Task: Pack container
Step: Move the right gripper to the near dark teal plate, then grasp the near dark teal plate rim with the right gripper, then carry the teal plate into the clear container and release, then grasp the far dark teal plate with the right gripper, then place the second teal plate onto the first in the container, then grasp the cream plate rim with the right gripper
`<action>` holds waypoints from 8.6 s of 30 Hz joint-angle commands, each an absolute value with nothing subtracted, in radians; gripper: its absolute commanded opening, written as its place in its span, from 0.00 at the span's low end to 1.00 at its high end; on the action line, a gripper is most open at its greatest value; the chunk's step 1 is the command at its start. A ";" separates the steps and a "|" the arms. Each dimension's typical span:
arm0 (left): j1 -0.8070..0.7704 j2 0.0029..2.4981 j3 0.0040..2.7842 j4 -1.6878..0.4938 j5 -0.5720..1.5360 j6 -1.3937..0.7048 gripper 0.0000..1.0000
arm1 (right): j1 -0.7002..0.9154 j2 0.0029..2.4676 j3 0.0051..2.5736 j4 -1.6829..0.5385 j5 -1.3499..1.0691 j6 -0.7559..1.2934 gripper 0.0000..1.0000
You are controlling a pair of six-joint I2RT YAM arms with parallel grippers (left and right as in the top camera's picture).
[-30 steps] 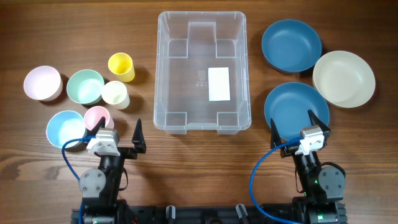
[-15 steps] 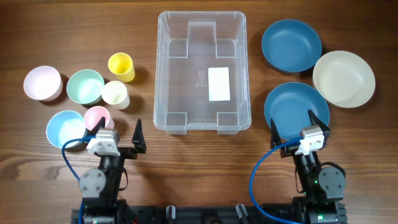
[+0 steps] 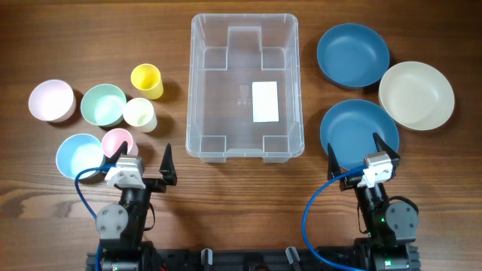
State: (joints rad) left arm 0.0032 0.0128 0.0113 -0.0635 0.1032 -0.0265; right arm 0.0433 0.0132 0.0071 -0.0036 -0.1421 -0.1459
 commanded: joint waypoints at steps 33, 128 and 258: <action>0.009 1.015 1.189 -1.093 0.130 -0.266 1.00 | -0.319 1.191 1.253 -1.207 -0.127 0.334 1.00; 0.009 1.169 1.287 -1.082 0.123 -0.270 1.00 | 0.248 1.794 1.940 -0.930 0.061 0.386 0.68; 0.009 1.169 1.287 -1.094 0.123 -0.270 1.00 | -0.543 2.003 1.353 -0.796 -0.054 0.681 0.47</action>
State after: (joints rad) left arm 0.0032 1.1671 1.2694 -1.0935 0.1143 -0.2684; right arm -0.5385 1.9919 1.3598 -0.7990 -0.0452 0.6804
